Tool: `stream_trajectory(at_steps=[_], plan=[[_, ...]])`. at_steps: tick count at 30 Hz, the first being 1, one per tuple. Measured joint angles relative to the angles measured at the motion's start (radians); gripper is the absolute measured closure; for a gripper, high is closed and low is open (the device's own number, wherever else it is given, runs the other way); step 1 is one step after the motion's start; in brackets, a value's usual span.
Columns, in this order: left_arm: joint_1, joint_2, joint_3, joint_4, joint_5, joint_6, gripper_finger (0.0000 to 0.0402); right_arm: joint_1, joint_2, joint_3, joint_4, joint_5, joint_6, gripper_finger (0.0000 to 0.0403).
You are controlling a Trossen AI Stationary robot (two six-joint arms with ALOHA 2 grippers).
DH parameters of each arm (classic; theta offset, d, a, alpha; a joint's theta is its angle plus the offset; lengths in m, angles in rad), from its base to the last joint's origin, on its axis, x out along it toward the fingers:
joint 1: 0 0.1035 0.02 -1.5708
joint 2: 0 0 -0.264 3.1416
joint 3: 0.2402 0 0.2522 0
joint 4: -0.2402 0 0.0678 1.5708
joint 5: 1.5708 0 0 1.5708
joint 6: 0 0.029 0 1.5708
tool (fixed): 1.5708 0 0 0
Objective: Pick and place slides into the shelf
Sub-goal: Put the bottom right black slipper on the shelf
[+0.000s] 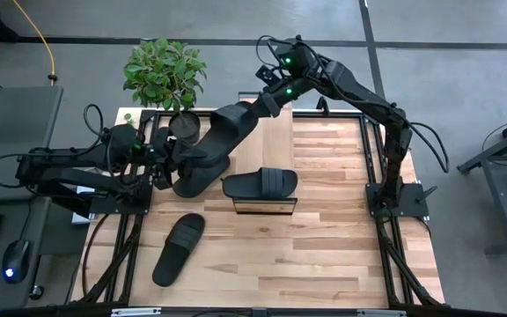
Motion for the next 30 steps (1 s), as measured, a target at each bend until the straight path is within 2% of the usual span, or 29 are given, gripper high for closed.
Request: stream_trajectory(at_steps=[8,10,14,21,24,30], plan=[[-0.001,-0.001,0.000,0.010,-0.055,-0.011,0.0240,0.000,0.001,0.000,0.001,0.047,-0.047,0.0379],[-0.001,-0.001,0.000,0.005,-0.080,-0.011,0.0240,-0.003,0.001,0.000,0.001,0.056,-0.057,0.0395],[-0.001,-0.002,0.000,0.002,-0.144,-0.028,0.0240,-0.004,0.001,0.000,0.000,0.096,-0.073,0.0394],[0.000,-0.002,0.000,-0.003,-0.226,-0.168,0.0235,-0.026,0.003,0.000,-0.002,0.095,-0.084,0.0400],[0.001,-0.001,0.000,-0.024,-0.242,-0.194,0.0211,-0.036,0.003,0.000,-0.004,0.095,-0.084,0.0400],[0.002,-0.002,0.000,-0.028,-0.302,-0.239,0.0134,-0.046,0.000,0.000,-0.035,0.138,-0.100,0.0402]])
